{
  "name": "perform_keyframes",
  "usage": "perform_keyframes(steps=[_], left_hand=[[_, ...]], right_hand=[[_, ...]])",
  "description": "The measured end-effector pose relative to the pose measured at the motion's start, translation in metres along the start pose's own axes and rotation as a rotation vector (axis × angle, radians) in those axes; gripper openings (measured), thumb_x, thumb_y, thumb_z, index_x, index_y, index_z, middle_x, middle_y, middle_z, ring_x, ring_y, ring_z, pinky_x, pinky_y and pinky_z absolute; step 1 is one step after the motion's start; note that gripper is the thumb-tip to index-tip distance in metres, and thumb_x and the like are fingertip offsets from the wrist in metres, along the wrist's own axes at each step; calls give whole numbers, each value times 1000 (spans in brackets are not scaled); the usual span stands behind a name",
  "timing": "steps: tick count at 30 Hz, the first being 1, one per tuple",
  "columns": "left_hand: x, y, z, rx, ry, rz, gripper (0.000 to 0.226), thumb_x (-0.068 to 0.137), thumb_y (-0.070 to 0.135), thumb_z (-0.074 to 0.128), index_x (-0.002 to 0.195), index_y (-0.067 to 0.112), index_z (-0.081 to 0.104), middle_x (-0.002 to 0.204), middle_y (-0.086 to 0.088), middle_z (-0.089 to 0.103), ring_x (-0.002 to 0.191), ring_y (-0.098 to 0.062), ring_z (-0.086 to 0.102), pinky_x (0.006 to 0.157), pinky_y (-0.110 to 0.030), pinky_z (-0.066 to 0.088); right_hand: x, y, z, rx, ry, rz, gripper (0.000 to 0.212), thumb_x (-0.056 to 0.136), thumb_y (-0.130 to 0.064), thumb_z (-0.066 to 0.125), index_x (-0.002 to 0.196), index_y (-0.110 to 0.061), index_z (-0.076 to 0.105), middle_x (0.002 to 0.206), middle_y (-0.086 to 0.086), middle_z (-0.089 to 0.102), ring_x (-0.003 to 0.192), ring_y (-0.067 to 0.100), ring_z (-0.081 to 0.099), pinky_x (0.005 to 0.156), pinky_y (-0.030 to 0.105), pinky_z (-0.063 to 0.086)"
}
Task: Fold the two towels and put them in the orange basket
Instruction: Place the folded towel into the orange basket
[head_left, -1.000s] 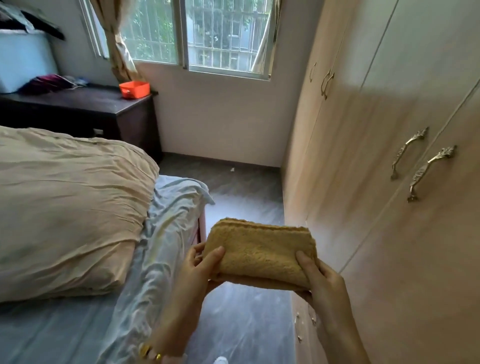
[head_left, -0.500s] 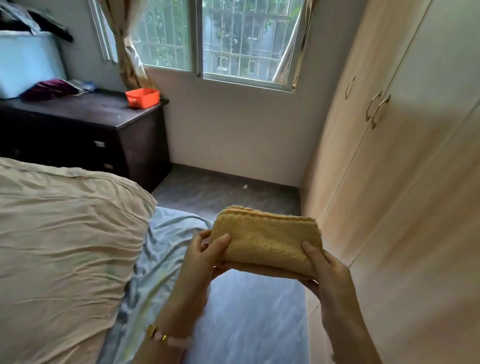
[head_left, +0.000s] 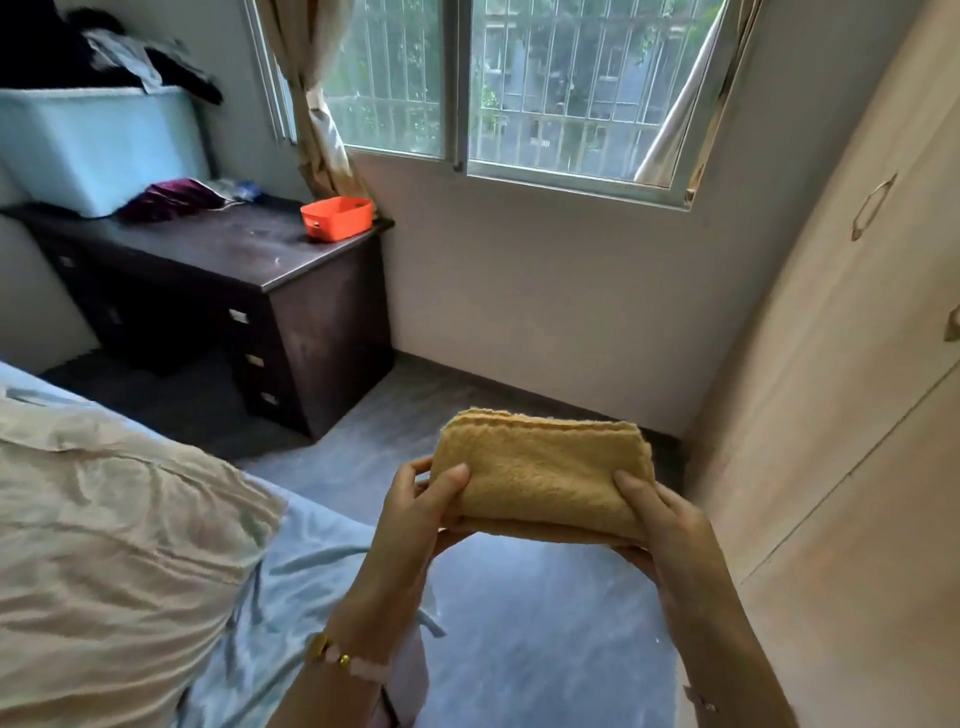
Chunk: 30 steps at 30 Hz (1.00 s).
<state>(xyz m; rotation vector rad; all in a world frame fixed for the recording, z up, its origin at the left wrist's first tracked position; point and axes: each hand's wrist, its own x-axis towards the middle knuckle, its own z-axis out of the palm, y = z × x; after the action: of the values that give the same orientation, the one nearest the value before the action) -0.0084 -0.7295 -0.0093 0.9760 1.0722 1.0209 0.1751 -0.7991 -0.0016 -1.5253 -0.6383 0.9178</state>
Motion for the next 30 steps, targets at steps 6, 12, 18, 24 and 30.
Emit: perform_keyframes(steps=[6, 12, 18, 24, 30], left_hand=[[94, 16, 42, -42, 57, 13, 34, 88, 26, 59, 118, 13, 50, 115, -10, 60, 98, -21, 64, 65, -26, 57], [200, 20, 56, -62, 124, -13, 35, 89, 32, 56, 119, 15, 51, 115, -7, 59, 101, -20, 62, 67, -28, 56], [339, 35, 54, -130, 165, -41, 33, 89, 33, 54, 117, 15, 54, 119, -8, 58, 104, -22, 60, 77, -37, 54], [461, 81, 51, -136, 207, -12, 30, 90, 31, 53, 115, 14, 55, 110, -6, 62, 95, -18, 62, 77, -38, 54], [549, 110, 38, -136, 292, 27, 24, 91, 28, 52, 112, 17, 55, 95, 0, 64, 84, -12, 62, 67, -32, 50]], right_hand=[[114, -28, 9, 23, -70, 9, 38, 92, -33, 54, 120, -7, 59, 100, 5, 65, 82, 13, 63, 58, 18, 50], [225, -37, 44, -9, -132, 49, 35, 91, -33, 55, 116, -9, 61, 96, 4, 65, 80, 12, 63, 59, 20, 49], [345, -60, 102, -84, -190, 17, 24, 91, -29, 54, 108, -14, 64, 95, 2, 67, 85, 13, 63, 69, 25, 51], [457, -100, 168, -73, -242, 3, 20, 90, -27, 56, 100, -13, 66, 88, 1, 67, 83, 12, 62, 75, 31, 52], [548, -117, 229, -38, -329, 18, 24, 91, -28, 55, 102, -9, 65, 88, 1, 65, 81, 12, 60, 68, 24, 49]])
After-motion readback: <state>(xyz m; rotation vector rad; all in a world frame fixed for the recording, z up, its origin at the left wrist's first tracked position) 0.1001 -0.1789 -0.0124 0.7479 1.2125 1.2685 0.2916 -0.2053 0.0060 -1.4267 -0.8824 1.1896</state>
